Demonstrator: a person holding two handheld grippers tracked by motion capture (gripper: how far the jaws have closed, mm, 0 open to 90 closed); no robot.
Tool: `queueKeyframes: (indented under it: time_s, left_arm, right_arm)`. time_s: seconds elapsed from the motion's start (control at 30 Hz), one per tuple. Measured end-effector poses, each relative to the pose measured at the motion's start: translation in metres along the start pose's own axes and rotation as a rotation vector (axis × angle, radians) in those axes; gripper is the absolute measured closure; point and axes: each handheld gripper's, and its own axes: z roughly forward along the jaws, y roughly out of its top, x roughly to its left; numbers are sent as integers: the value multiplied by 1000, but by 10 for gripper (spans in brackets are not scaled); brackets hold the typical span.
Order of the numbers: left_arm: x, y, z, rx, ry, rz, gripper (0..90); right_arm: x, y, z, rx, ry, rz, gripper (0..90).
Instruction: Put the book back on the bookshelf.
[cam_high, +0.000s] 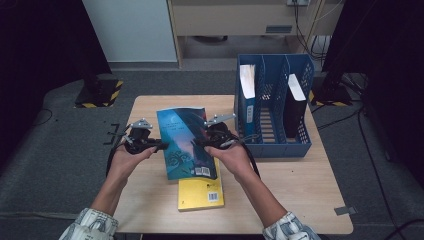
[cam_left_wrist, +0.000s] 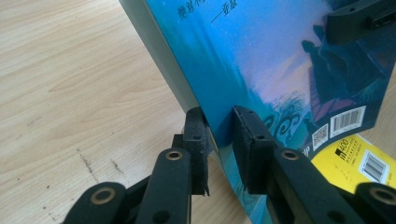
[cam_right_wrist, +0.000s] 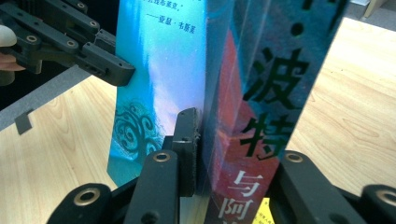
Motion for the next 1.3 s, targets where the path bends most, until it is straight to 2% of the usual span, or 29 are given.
queueKeyframes:
  time_s: [0.13,0.27,0.5,0.73,0.87,1.3]
  left_arm:
    - [-1,4,-3,6,9,16,756]
    - [0,14,-5,3,36,47,758]
    - [6,25,-3,-8,83,67,761]
    - [11,25,-2,-15,87,69,761]
    - [7,24,-4,-9,95,95,762]
    - [-2,16,-11,-38,65,104,767]
  right_arm:
    - [1,1,0,-10,-13,-9,712]
    - [0,8,-2,-26,-29,-16,724]
    - [-4,19,3,-67,-76,-43,733]
    - [-8,19,11,-86,-85,-58,729]
    - [-6,17,11,-86,-94,-78,723]
    - [1,3,0,-84,-85,-105,708]
